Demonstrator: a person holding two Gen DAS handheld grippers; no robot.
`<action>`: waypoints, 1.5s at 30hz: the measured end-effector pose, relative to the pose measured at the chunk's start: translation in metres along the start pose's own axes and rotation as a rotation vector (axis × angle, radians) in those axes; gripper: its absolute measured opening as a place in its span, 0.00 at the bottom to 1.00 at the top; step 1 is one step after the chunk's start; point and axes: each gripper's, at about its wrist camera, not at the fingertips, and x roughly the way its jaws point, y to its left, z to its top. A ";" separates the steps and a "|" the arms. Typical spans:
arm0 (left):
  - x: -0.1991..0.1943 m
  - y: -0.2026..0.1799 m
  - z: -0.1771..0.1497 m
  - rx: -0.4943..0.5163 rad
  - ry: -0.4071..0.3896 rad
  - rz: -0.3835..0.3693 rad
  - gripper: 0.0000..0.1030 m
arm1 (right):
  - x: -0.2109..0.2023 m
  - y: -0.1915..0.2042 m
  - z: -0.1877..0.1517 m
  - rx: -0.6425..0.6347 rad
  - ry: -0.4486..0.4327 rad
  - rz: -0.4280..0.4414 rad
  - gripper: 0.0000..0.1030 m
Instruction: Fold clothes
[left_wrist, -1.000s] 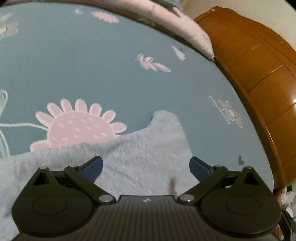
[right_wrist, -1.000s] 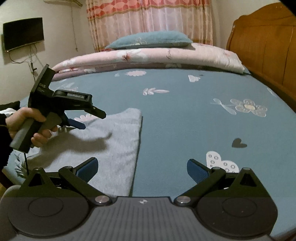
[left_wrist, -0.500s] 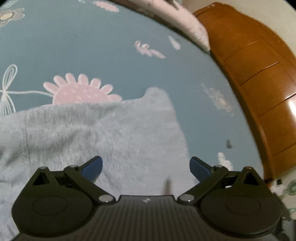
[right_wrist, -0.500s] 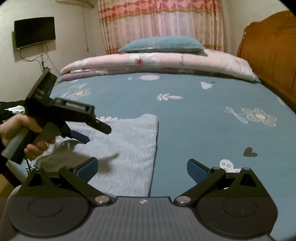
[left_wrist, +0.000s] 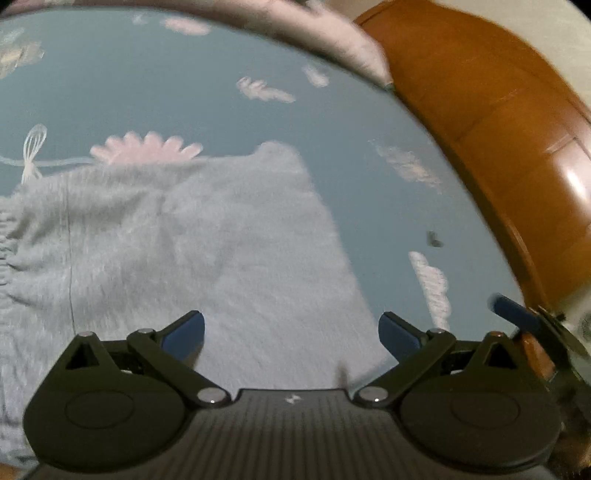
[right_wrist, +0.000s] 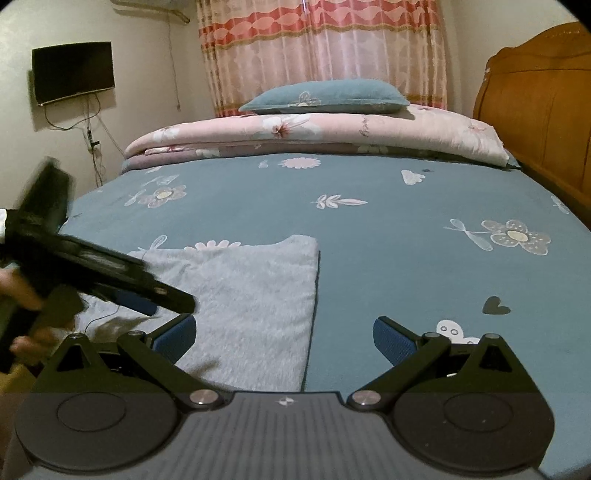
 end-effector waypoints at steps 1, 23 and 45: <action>-0.004 -0.002 -0.007 -0.007 -0.003 -0.011 0.97 | 0.000 -0.001 0.000 0.005 -0.003 0.000 1.00; -0.176 0.070 0.064 -0.052 -0.198 0.201 0.94 | -0.001 -0.004 -0.004 0.070 -0.010 0.042 1.00; -0.055 0.239 -0.039 -0.538 -0.110 -0.205 0.77 | 0.034 0.026 0.004 -0.039 0.100 0.002 1.00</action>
